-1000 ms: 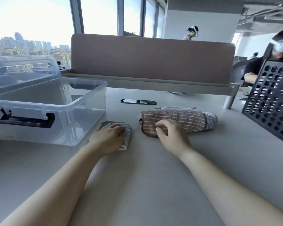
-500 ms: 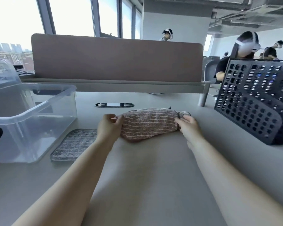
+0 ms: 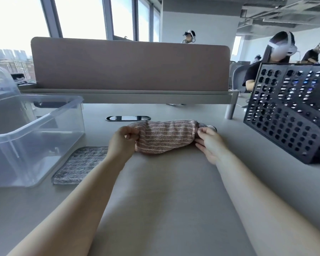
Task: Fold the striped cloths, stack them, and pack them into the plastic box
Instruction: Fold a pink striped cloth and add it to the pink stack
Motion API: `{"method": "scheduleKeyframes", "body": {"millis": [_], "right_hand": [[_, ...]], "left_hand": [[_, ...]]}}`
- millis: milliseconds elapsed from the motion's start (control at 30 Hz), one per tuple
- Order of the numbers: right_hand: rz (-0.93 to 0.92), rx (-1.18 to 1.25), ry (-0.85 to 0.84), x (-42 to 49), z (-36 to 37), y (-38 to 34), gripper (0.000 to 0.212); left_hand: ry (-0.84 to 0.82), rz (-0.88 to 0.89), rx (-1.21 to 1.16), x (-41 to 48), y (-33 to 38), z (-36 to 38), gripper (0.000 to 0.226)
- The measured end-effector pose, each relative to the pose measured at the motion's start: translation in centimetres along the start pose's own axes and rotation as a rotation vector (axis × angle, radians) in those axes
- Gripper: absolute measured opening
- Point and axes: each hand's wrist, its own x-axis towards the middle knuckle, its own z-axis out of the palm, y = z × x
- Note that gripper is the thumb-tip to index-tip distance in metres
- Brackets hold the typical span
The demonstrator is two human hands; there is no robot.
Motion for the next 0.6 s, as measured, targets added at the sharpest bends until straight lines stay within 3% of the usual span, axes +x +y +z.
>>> {"method": "scheduleKeyframes", "body": {"millis": [100,233,333,467,600], "right_hand": [[-0.036,-0.036,-0.041,-0.1,-0.1,-0.3,0.015],[-0.164,-0.08,0.021,0.1,-0.4,-0.5,0.016],[-0.273,0.04,0.007,-0.5,-0.7,-1.4,0.015],[-0.387,0.242,-0.045,-2.6,-1.5,-4.3,0.018],[-0.394,0.35,-0.045,-4.4,-3.2,-5.9,0.026]], "left_hand": [[0.003,0.008,-0.076,-0.1,0.2,0.3,0.016],[0.076,0.001,-0.1,0.8,-0.2,-0.7,0.026],[0.118,0.02,-0.092,0.8,0.3,-1.7,0.006],[0.232,0.239,-0.041,-0.6,2.8,-2.7,0.011],[0.155,0.294,-0.09,-1.6,4.4,-3.5,0.018]]}}
